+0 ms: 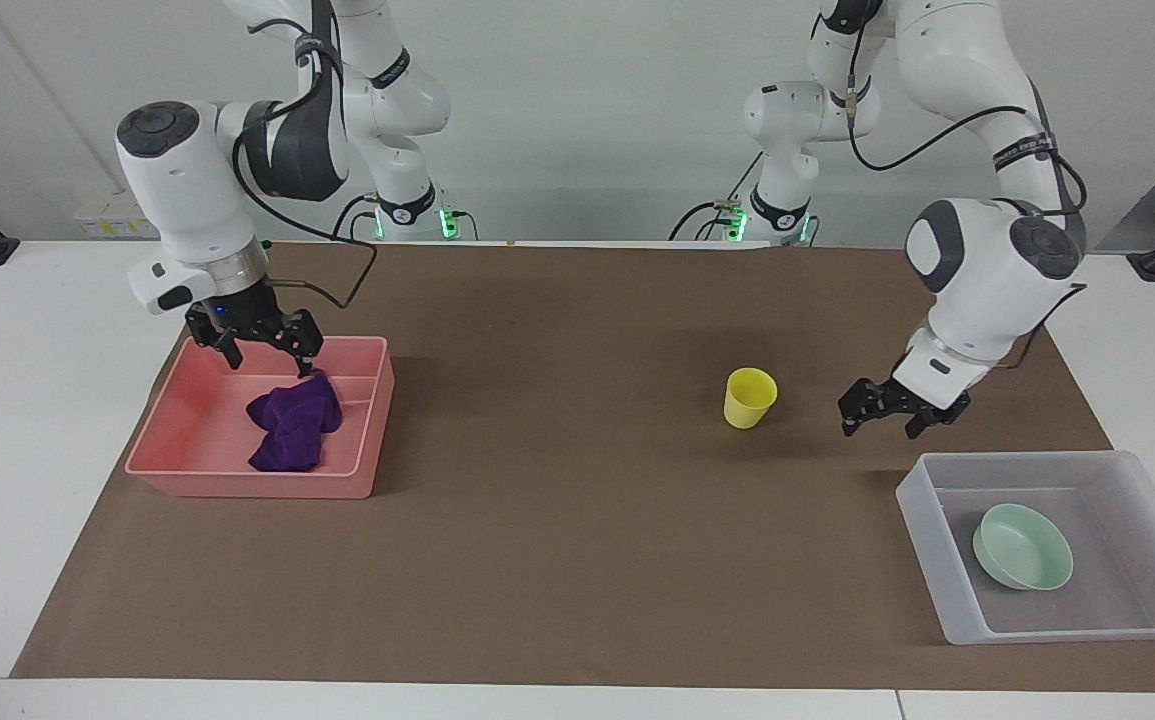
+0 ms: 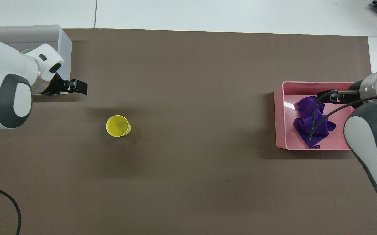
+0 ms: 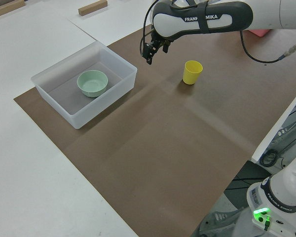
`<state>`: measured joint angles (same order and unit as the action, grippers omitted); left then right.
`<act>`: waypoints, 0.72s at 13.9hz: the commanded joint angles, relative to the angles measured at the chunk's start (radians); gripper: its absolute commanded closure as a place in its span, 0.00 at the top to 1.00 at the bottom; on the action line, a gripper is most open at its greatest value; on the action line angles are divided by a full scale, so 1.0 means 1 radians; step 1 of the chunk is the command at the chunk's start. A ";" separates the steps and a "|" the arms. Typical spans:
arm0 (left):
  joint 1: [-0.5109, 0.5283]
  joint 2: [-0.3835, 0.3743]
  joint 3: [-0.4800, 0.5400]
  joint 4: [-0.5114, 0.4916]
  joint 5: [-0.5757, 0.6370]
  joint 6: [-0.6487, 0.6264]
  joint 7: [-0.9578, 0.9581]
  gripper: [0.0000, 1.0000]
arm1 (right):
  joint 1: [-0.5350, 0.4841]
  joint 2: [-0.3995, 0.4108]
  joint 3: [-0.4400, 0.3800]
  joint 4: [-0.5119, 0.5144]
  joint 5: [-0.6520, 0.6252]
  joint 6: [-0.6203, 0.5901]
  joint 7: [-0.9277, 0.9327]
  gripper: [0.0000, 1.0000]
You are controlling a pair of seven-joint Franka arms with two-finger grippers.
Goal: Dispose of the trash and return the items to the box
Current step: 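Reach the left gripper to the yellow cup while the right gripper withdraws, then grasp the yellow cup with the left gripper and lift it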
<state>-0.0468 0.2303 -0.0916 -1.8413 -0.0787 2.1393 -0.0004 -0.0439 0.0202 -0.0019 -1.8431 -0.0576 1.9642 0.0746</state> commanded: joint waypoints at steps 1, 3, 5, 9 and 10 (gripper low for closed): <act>-0.065 -0.089 0.016 -0.159 -0.006 0.083 -0.009 1.00 | -0.005 -0.011 0.017 0.083 0.007 -0.103 0.036 1.00; -0.099 -0.104 0.016 -0.197 -0.006 0.085 -0.010 1.00 | -0.007 -0.035 0.017 0.126 0.008 -0.178 0.039 1.00; -0.114 -0.114 0.015 -0.222 -0.006 0.090 -0.007 1.00 | -0.010 -0.061 0.014 0.148 0.025 -0.232 0.037 1.00; -0.159 -0.149 0.015 -0.341 -0.006 0.222 -0.013 1.00 | -0.021 -0.104 0.002 0.166 0.067 -0.324 0.033 1.00; -0.166 -0.157 0.015 -0.381 -0.007 0.279 -0.015 1.00 | -0.021 -0.105 0.002 0.194 0.067 -0.365 0.031 1.00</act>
<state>-0.1814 0.1295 -0.0920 -2.1112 -0.0787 2.3141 -0.0053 -0.0510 -0.0787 -0.0055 -1.6838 -0.0118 1.6575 0.0952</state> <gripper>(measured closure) 0.000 0.000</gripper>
